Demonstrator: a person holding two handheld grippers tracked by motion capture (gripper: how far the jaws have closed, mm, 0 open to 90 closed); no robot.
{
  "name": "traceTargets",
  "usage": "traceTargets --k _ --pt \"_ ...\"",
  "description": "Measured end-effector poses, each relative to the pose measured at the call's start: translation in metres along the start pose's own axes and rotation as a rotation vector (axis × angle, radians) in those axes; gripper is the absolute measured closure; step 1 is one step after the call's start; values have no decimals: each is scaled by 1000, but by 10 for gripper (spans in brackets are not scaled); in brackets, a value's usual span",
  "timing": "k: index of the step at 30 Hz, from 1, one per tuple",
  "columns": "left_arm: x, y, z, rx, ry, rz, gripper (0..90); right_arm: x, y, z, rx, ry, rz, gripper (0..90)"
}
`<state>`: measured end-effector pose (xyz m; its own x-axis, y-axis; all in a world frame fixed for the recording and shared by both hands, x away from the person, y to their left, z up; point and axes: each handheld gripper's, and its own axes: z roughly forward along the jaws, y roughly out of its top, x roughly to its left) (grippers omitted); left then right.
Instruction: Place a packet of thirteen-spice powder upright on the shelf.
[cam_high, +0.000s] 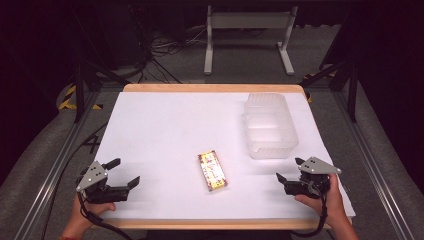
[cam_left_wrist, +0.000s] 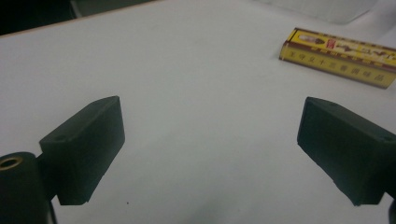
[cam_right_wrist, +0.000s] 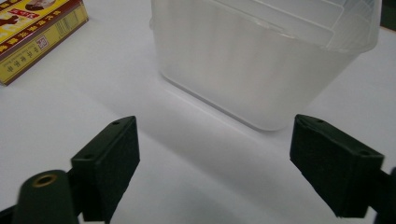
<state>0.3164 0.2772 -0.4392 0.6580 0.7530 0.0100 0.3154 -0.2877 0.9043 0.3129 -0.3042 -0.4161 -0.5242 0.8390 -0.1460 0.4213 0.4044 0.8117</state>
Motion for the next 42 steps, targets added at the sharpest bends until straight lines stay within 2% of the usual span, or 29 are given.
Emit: traceTargets --k 3,7,11,16,19,24,26,30,32,35,37,41,42 --pt "-3 -1 3 24 16 24 87 7 2 1 -1 30 -8 195" --pt "-6 -1 -2 -2 15 29 88 11 6 1 -9 55 -13 201" --pt "-11 -2 -5 11 25 51 88 20 14 4 -16 76 -38 214" --pt "-11 -2 -6 10 23 31 88 33 22 12 6 108 -60 229" --pt "-11 -2 -5 15 27 41 89 42 26 15 17 133 -79 227" --pt "-11 -2 -7 9 25 39 90 58 43 21 29 159 -83 229" --pt "-11 -2 -7 7 25 34 90 60 45 22 29 173 -83 229" --pt "-12 -2 -9 0 20 36 88 74 66 32 62 201 -74 229" --pt "-11 -2 -8 6 17 35 89 78 74 39 61 210 -69 232" --pt "-12 -3 -6 15 15 44 89 84 85 52 79 214 -83 228" --pt "-13 -3 -5 15 7 38 87 88 91 62 91 232 -85 221" --pt "-14 -3 -4 25 6 47 87 92 97 73 78 244 -107 238" --pt "-15 -3 -4 27 5 49 87 93 99 76 64 224 -124 240"
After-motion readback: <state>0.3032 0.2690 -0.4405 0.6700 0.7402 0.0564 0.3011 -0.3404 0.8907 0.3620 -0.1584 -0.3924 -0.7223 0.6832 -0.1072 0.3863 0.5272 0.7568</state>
